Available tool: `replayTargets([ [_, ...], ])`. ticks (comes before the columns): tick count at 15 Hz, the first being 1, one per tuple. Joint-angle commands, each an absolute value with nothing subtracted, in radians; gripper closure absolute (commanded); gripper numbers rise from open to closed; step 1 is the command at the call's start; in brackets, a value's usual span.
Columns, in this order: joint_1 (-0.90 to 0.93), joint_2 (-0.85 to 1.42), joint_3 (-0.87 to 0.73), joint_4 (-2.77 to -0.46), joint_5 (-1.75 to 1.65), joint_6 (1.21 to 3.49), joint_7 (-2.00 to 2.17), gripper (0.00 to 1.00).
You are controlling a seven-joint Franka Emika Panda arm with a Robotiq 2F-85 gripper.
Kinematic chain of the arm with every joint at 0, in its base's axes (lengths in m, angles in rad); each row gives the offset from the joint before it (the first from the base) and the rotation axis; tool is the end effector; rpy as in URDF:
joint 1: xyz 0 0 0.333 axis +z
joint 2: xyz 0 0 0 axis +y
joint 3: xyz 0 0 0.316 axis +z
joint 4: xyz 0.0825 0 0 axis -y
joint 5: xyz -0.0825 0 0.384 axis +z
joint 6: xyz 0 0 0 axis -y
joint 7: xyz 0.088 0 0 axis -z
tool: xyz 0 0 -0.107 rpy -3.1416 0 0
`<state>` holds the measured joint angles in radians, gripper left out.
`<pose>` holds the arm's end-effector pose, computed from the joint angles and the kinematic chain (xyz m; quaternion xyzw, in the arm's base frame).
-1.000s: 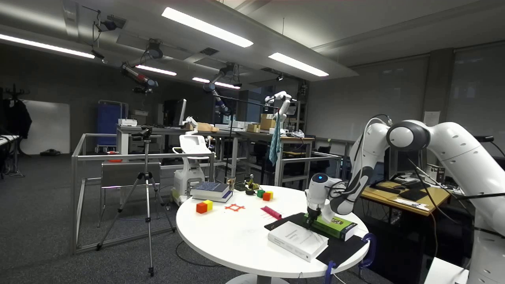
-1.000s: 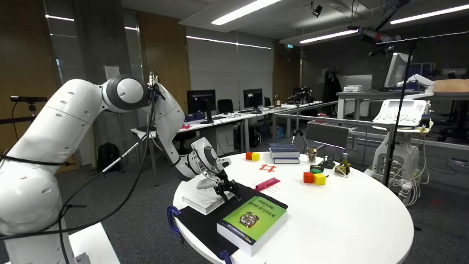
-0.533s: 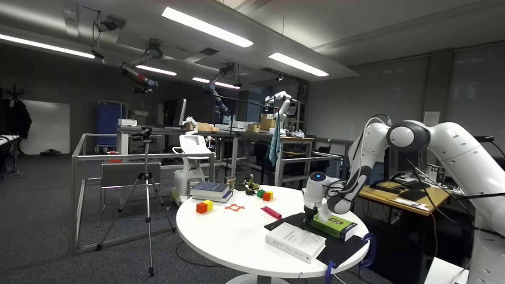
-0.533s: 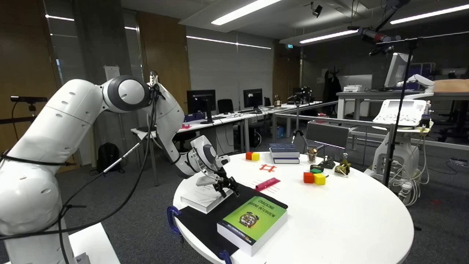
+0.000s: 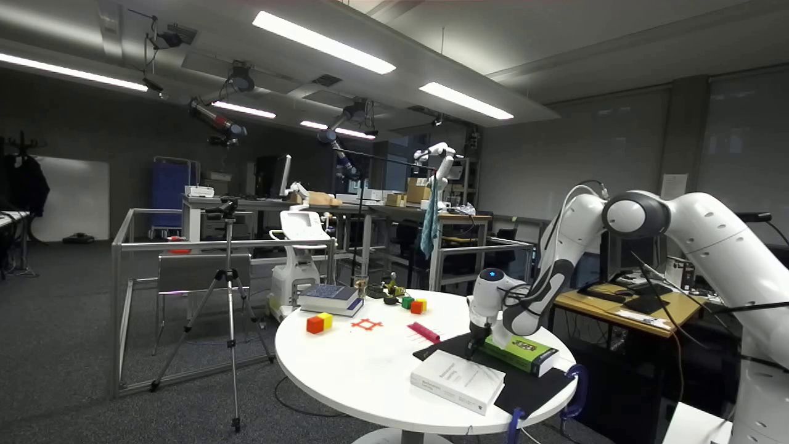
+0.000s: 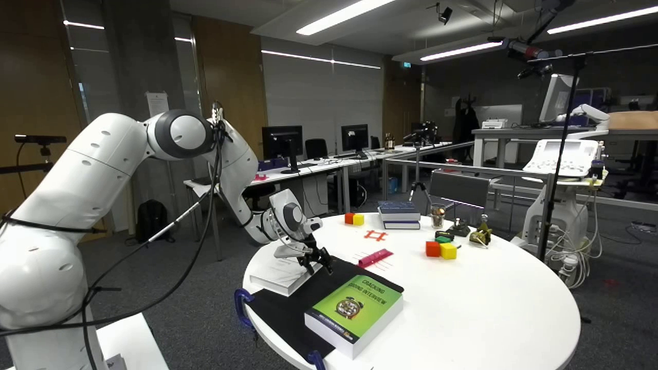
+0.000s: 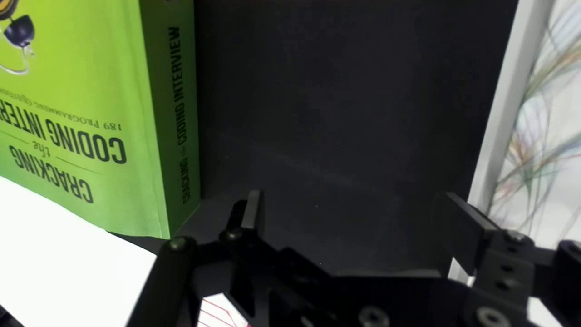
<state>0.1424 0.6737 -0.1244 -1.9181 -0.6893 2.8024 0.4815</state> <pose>0.6311 0.0447 0.1529 0.9742 0.0999 0.1331 0.1526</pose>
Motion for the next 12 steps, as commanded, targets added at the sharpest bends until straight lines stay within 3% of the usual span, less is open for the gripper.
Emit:
replayTargets([
  [1,0.168,0.684,-0.131,-1.897,-0.576,2.783,0.391,0.0],
  [12,0.204,0.672,-0.144,-1.91,-0.392,2.761,0.26,0.0],
])
